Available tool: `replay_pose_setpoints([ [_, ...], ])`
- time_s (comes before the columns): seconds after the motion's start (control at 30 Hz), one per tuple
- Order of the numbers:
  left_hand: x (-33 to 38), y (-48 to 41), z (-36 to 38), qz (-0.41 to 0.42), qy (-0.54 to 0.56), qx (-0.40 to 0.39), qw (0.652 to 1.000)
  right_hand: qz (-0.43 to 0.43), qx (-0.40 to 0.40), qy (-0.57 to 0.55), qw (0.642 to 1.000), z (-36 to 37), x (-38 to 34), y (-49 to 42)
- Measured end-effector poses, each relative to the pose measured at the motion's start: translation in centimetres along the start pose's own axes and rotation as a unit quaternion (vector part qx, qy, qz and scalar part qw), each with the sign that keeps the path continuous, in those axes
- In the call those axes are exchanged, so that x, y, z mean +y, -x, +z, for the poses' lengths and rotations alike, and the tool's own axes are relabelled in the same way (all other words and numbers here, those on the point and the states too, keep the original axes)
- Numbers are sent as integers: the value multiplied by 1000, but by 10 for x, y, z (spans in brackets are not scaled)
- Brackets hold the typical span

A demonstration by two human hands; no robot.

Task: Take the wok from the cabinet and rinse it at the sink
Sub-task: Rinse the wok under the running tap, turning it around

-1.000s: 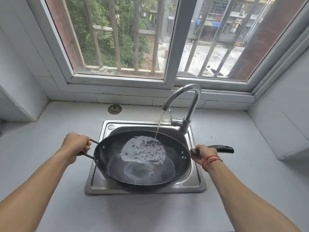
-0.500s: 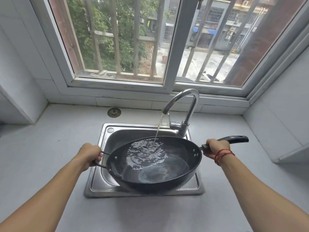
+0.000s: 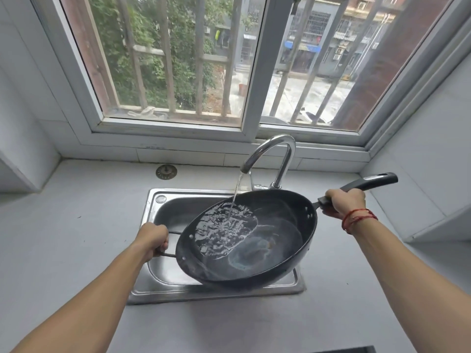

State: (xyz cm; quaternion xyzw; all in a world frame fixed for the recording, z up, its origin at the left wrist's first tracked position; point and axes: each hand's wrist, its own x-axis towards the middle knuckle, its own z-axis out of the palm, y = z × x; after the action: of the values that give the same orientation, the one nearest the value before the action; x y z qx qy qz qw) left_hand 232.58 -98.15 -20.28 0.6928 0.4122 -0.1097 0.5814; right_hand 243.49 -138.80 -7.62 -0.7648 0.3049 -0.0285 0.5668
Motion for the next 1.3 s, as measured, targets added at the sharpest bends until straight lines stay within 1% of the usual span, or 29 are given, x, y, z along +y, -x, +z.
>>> replay_pose_setpoints([
  [0.27, 3, -11, 19, -22, 32, -9, 999, -67, 4, -8, 998, 0, -22, 0],
  [0.4, 5, -16, 26, -25, 55, -14, 998, -89, -8, -21, 996, 2, -29, 2],
  [0.63, 13, -27, 30, -19, 94, 12, 995, -111, -9, -74, 991, 6, -32, 4],
  [0.77, 16, -35, 32, -22, 113, 29, 993, -125, -14, -83, 989, 11, -34, 7],
  [0.97, 21, -39, 39, -27, 151, 52, 987, -119, -39, -109, 986, 11, -24, -7],
  [1.07, 26, -41, 40, -25, 174, 65, 982, -103, -55, -128, 985, 12, -18, -12],
  [1.2, 34, -42, 39, -16, 205, 85, 975, -56, -66, -203, 975, 12, -8, -16],
  [1.3, 40, -41, 36, 5, 208, 112, 972, -21, -68, -213, 975, 15, -3, -13],
])
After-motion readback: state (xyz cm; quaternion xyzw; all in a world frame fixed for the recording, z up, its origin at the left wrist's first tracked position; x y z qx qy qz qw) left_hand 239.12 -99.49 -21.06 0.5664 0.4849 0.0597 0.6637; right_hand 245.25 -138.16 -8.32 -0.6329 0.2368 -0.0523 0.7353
